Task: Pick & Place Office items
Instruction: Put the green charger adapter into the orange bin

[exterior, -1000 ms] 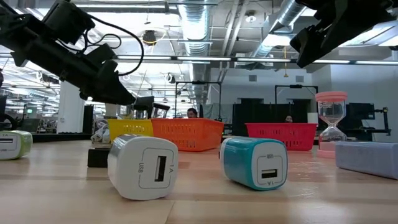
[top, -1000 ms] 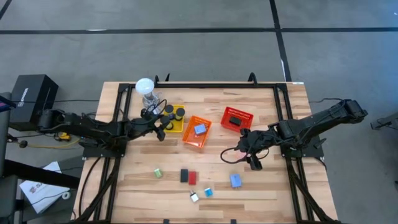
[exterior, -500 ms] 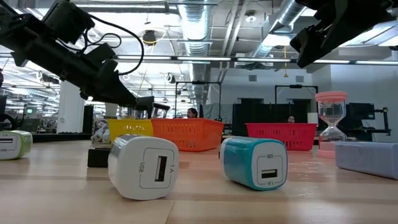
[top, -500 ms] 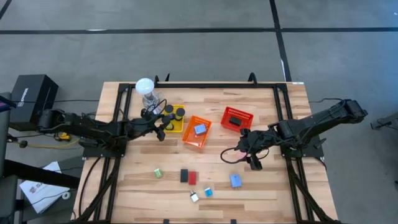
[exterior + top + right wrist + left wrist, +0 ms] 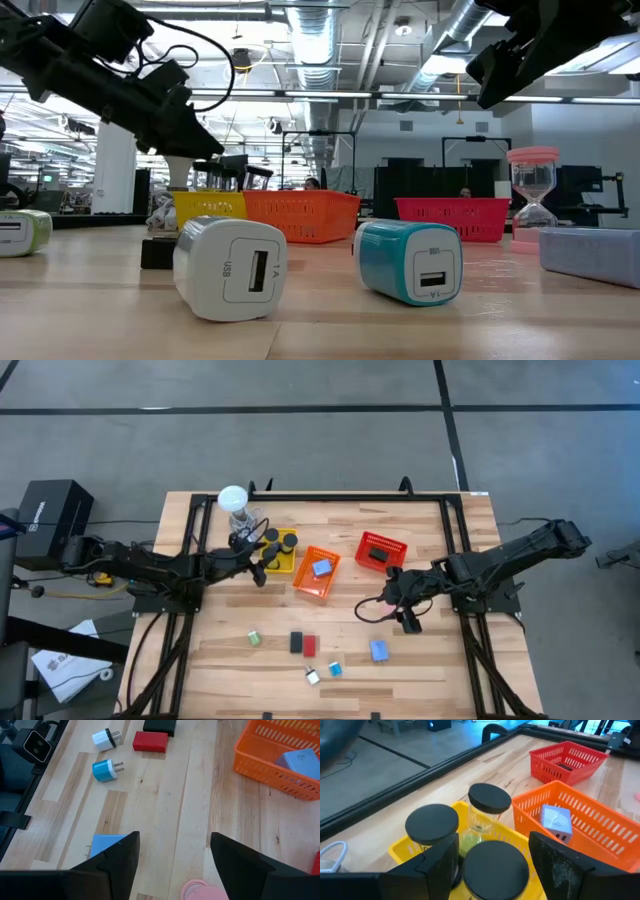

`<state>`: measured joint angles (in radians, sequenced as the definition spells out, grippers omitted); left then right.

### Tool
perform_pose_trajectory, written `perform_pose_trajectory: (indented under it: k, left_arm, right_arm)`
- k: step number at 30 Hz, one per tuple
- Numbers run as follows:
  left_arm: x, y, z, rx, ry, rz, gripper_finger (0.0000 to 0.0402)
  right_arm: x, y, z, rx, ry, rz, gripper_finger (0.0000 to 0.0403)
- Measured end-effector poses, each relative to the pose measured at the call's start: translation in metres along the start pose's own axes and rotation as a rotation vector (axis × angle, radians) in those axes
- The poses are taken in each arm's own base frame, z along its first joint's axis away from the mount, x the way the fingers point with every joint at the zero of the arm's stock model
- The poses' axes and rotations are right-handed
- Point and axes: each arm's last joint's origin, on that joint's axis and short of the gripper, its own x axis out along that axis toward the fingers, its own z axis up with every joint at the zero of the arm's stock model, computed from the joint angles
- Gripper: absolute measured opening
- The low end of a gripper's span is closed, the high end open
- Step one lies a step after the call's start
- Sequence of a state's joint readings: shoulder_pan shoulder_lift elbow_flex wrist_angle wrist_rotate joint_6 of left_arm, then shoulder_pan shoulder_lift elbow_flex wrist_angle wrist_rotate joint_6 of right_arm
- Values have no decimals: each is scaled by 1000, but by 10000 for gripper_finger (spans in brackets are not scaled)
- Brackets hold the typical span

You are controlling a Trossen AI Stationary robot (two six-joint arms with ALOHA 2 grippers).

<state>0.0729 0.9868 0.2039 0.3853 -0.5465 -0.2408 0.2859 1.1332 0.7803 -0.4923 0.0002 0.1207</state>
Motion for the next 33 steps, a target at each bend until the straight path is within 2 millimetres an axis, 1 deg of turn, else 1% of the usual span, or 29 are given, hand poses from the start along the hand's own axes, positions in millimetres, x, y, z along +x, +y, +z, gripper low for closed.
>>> perform_pose_trajectory:
  k: [9, 12, 16, 21, 28, 33]
  left_arm:
    - [-1, 0, 2, 7, -12, 3, 235]
    - [-4, 1, 6, 22, -37, -2, 235]
    - [-8, 1, 18, -3, -91, -15, 235]
    - [-15, -1, 25, -13, -132, -71, 235]
    - [-23, -11, 25, -6, -145, -147, 233]
    - [-32, -25, 22, 23, -140, -245, 233]
  right_arm:
    - [0, 0, 0, 0, -3, 0, 235]
    - [0, 0, 1, 0, -7, 1, 235]
    - [0, 0, 1, 0, -8, 1, 235]
    - [0, 0, 1, 0, -7, 1, 235]
    - [0, 0, 1, 0, -11, 1, 235]
    - [0, 0, 4, -46, -41, 4, 235]
